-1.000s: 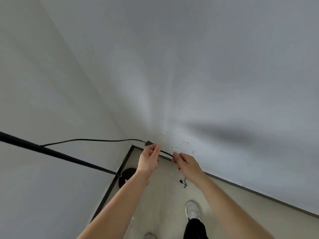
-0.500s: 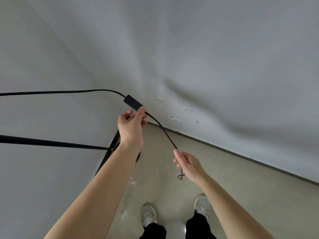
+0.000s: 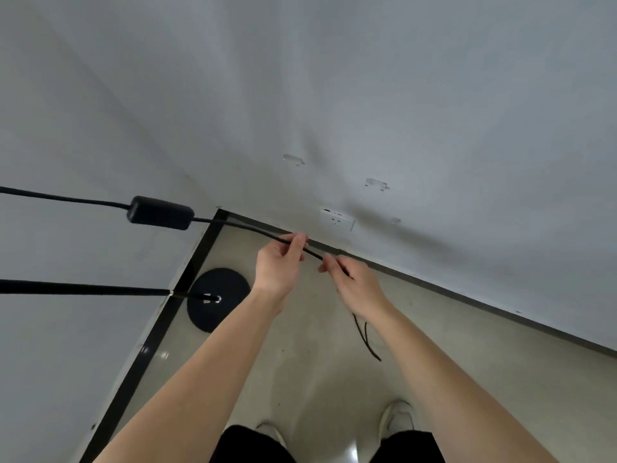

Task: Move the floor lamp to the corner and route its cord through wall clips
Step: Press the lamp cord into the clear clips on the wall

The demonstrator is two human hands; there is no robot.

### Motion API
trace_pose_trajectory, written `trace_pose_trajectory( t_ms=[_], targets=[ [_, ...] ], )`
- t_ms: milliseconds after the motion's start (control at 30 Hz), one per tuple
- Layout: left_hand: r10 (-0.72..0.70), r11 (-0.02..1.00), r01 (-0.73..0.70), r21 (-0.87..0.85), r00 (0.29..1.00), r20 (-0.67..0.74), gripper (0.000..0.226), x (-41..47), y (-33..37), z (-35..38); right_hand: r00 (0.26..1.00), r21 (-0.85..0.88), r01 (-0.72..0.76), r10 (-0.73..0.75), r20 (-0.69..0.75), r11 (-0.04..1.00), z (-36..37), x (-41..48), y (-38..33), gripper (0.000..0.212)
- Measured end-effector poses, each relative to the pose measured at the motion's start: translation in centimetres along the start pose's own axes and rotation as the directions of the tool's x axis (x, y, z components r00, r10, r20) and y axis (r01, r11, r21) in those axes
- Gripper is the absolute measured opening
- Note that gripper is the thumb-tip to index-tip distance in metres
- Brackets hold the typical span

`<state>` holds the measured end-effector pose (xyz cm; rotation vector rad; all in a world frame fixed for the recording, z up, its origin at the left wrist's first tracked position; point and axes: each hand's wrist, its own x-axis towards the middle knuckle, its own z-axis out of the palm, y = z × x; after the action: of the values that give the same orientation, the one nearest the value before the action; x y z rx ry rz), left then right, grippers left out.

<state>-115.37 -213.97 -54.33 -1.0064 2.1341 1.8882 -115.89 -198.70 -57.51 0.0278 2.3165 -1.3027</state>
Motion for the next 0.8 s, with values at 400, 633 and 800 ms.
trace_pose_trajectory(
  t_ms=[400, 633, 800],
  targets=[
    [0.371, 0.897, -0.365, -0.249, 0.928, -0.024, 0.004, 11.7, -4.2, 2.3, 0.985, 0.080, 0.123, -0.111, -0.133, 0.989, 4.5, 10.3, 9.2, 0.030],
    [0.423, 0.886, -0.409, -0.218, 0.906, 0.015, 0.023, 15.5, -7.6, 3.5, 0.960, 0.033, 0.219, -0.210, -0.183, 0.975, 5.9, 13.6, 11.3, 0.030],
    [0.357, 0.856, -0.356, -0.375, 0.931, -0.068, 0.021, 16.8, -6.4, 2.7, 0.973, 0.003, 0.116, -0.113, -0.202, 0.993, 7.0, 12.6, 14.7, 0.032]
  ],
)
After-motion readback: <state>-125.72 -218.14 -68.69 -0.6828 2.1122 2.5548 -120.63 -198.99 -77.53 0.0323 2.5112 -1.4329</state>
